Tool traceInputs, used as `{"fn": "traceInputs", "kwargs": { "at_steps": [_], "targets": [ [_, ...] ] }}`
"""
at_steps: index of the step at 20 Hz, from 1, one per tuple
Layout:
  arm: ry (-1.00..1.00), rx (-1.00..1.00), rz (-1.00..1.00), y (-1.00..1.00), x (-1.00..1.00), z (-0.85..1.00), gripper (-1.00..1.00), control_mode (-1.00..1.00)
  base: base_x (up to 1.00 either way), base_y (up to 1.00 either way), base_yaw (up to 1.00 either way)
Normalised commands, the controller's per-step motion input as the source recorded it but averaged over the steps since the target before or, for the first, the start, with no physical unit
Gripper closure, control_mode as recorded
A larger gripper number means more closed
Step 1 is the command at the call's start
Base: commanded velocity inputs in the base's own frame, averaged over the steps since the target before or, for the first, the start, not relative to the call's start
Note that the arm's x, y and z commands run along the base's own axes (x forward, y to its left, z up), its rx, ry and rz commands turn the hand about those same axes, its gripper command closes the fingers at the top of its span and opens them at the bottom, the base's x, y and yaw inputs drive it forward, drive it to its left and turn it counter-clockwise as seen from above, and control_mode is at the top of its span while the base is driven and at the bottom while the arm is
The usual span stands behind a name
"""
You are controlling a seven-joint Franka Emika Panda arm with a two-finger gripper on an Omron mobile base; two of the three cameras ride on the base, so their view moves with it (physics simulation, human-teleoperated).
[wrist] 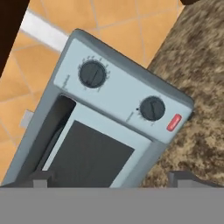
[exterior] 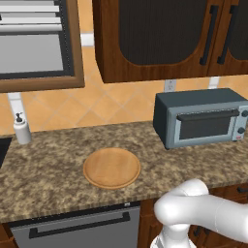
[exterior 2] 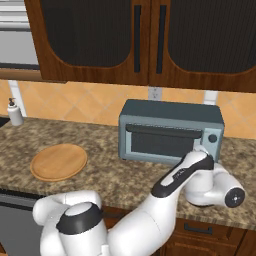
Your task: Pick up the kebab skewer and baguette bread, and place them inside the toaster oven. Close the toaster oven door and start by setting the timer.
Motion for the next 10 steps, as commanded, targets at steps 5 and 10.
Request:
{"fn": "traceInputs", "kwargs": {
  "at_steps": [5, 10],
  "targets": [
    [0.00, 0.16, -0.05, 0.00, 0.17, -0.15, -1.00, -1.00, 0.00, 0.00, 0.00],
    [0.00, 0.10, -0.06, -0.10, 0.23, -0.03, -1.00, -1.00, 0.00, 0.00, 0.00]
  ]
}}
